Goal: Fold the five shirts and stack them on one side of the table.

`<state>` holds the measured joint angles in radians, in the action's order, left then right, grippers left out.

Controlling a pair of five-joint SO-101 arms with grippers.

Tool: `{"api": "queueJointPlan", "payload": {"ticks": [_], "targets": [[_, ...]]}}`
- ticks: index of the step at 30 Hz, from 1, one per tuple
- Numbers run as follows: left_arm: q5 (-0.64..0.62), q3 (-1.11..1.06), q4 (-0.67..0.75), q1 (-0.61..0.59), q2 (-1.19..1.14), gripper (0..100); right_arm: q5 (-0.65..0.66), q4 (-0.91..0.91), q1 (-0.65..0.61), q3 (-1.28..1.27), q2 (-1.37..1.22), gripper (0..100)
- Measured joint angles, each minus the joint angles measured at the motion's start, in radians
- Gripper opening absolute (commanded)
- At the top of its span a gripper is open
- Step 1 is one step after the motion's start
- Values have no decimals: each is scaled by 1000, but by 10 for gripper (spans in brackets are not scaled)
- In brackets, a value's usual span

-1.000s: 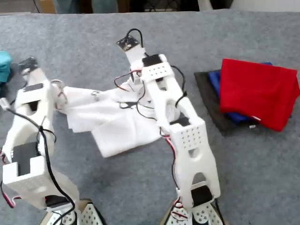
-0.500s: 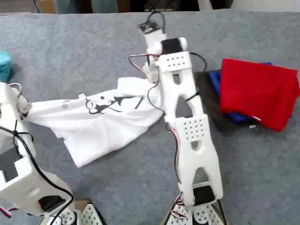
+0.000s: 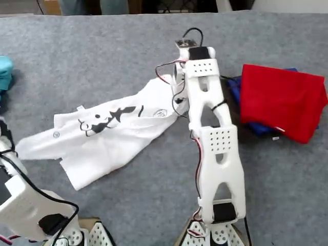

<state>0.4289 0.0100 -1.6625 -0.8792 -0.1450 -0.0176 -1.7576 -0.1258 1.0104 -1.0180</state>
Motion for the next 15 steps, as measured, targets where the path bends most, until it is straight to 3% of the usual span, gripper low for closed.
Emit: {"api": "queueJointPlan", "payload": {"ticks": [7, 15], "targets": [[190, 18, -86, -132, -2, 29, 40, 0, 25, -153, 18, 18], [325, 222, -95, -353, -2, 29, 48, 0, 5, -252, 118, 259]]}}
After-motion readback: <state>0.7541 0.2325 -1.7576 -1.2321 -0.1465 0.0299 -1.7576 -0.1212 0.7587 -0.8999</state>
